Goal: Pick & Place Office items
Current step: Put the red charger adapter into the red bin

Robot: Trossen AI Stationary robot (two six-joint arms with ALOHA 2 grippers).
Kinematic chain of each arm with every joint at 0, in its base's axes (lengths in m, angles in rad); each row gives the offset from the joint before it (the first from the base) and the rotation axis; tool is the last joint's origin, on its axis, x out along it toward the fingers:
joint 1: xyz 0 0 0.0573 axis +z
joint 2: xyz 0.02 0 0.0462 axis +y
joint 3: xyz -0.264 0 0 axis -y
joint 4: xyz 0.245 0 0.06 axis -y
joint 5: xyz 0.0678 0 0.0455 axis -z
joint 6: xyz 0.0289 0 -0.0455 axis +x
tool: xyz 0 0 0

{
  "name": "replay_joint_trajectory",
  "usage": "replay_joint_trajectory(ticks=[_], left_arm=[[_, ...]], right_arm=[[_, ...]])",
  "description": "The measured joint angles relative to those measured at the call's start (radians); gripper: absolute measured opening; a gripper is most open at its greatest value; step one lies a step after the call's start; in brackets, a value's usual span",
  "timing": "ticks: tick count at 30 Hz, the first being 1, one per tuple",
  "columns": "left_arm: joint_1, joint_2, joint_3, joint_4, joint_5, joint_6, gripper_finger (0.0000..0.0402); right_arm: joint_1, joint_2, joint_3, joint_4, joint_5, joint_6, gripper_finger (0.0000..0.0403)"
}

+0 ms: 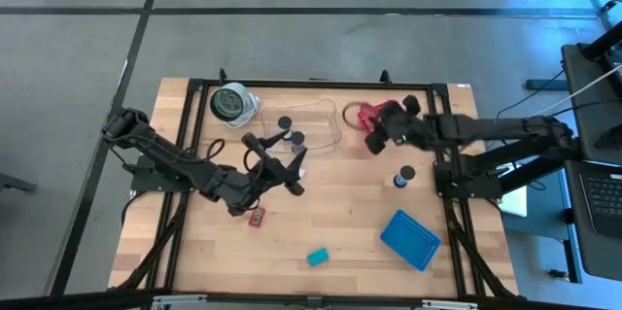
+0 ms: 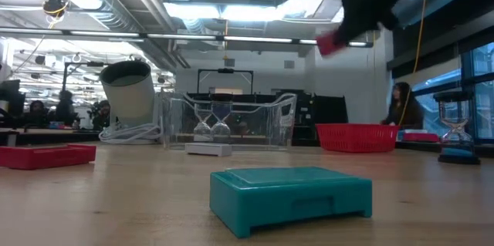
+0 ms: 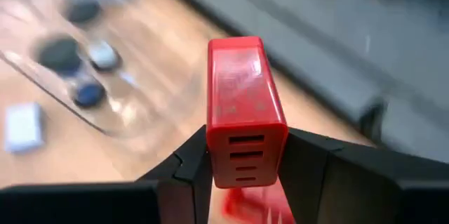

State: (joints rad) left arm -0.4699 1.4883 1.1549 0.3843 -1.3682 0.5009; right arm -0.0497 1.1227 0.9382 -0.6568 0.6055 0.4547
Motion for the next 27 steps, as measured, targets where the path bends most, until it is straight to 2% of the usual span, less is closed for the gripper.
replay_joint_trajectory(ticks=[3,10,14,19,27], left_arm=[[-0.013,0.0,0.0,0.0,0.0,-0.006,0.0286],[-0.038,0.0,0.0,0.0,-0.001,-0.008,0.0287],[-0.059,0.0,0.0,-0.001,-0.015,-0.008,0.0285],[-0.084,0.0,0.0,-0.03,-0.08,-0.006,0.0287],[-0.104,0.0,0.0,-0.031,-0.134,0.018,0.0285]], right_arm=[[-0.108,0.025,0.0,-0.085,-0.118,0.042,0.0124],[-0.271,0.126,0.0,-0.132,-0.232,0.11,0.0129],[-0.319,0.207,0.0,-0.148,-0.24,0.114,0.013],[-0.354,0.296,0.0,-0.164,-0.231,0.109,0.0131],[-0.407,0.377,0.0,-0.166,-0.218,0.107,0.013]])
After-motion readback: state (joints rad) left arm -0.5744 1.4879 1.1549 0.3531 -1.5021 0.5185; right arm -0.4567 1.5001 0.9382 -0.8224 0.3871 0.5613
